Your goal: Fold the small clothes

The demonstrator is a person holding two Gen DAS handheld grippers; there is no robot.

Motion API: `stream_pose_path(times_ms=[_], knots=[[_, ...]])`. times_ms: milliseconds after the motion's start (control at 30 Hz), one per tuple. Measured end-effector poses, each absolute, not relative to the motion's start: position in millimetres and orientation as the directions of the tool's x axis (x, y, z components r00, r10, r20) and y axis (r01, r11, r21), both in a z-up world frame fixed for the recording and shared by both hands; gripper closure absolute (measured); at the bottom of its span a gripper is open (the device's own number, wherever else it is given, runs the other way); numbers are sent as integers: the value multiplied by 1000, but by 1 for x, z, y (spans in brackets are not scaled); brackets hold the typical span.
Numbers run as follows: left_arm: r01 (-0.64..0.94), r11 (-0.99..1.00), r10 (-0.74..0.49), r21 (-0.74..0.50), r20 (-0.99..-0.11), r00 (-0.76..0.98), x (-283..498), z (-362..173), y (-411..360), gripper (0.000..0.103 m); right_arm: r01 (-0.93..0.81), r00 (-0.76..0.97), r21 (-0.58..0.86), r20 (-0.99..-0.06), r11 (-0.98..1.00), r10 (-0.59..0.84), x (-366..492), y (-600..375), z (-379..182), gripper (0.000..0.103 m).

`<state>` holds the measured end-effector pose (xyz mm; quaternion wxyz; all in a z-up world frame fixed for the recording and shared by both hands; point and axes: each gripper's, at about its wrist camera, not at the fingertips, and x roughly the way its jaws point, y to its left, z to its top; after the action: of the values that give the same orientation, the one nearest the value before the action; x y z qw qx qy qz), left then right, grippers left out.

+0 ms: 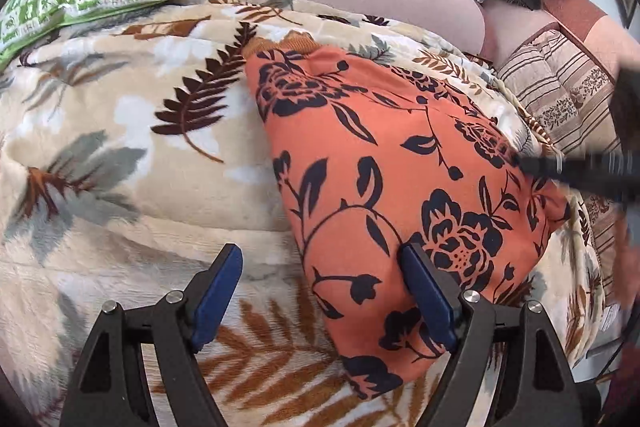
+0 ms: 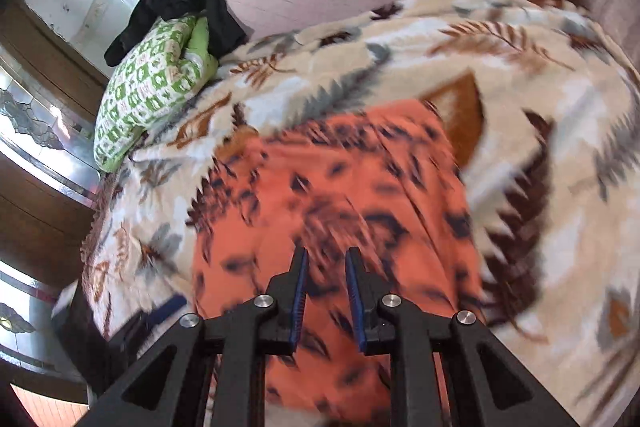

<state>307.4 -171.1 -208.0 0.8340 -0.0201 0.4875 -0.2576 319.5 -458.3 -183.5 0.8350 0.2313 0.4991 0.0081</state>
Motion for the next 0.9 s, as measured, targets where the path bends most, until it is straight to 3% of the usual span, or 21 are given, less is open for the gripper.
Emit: stream_pose_path(times_ms=[133, 233, 367, 533, 667, 900], knots=[[407, 863, -461, -299, -796, 393, 311, -204, -168, 20, 293, 465, 441, -841, 849, 276, 283, -464, -234, 81], [379, 869, -471, -319, -769, 432, 317, -201, -158, 20, 271, 489, 443, -828, 855, 274, 274, -465, -221, 81], [358, 856, -510, -373, -723, 466, 322, -192, -145, 20, 249, 599, 561, -730, 789, 330, 265, -476, -197, 81], [361, 835, -543, -416, -731, 413, 330, -200, -151, 20, 377, 626, 451, -768, 809, 136, 261, -483, -205, 81], [395, 848, -494, -354, -800, 342, 329, -218, -172, 19, 392, 540, 421, -825, 818, 166, 269, -479, -248, 81], [413, 860, -472, -301, -778, 414, 323, -200, -173, 18, 335, 608, 397, -784, 855, 125, 283, -468, -212, 79]])
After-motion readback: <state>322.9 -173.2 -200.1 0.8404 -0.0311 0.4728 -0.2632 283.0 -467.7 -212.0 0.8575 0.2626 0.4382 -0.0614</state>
